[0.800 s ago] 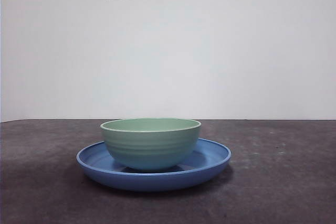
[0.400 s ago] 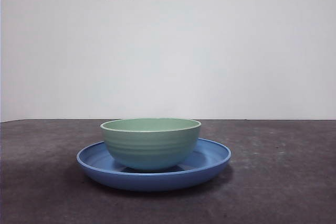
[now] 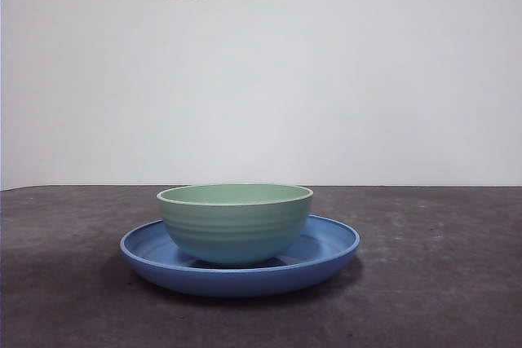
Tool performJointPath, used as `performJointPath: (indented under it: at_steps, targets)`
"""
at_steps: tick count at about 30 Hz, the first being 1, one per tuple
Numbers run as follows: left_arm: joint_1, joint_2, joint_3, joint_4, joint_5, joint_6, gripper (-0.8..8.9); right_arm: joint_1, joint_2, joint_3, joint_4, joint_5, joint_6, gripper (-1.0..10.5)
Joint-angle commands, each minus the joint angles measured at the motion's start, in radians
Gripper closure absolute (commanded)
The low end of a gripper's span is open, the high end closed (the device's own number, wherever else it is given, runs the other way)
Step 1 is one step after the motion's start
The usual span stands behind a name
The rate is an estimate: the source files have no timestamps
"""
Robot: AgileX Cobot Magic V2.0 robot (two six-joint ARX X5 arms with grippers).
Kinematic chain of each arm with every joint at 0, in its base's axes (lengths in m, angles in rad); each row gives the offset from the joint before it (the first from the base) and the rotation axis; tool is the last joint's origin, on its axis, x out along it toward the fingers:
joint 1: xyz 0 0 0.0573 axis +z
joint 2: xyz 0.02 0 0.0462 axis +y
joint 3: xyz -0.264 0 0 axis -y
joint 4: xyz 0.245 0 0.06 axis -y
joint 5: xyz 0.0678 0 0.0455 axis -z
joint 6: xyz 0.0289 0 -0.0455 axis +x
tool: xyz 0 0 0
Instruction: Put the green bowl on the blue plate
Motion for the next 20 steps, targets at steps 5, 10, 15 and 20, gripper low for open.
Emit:
performJointPath:
  at_steps: [5, 10, 15, 20]
  targets:
    - [0.267, -0.048, -0.195, 0.211, 0.033, 0.046, 7.89, 0.006, 0.006, 0.009, 0.009, -0.002, -0.008, 9.2]
    - [0.459, -0.175, -0.422, 0.343, 0.031, 0.163, 7.89, 0.006, 0.006, 0.009, 0.009, -0.002, -0.008, 9.2]
    - [0.589, -0.335, -0.637, 0.524, 0.018, 0.154, 7.89, 0.006, 0.006, 0.009, 0.009, -0.002, -0.008, 9.2]
    - [0.65, -0.459, -0.753, 0.55, -0.019, 0.131, 7.89, 0.006, 0.006, 0.009, 0.009, -0.002, -0.008, 9.2]
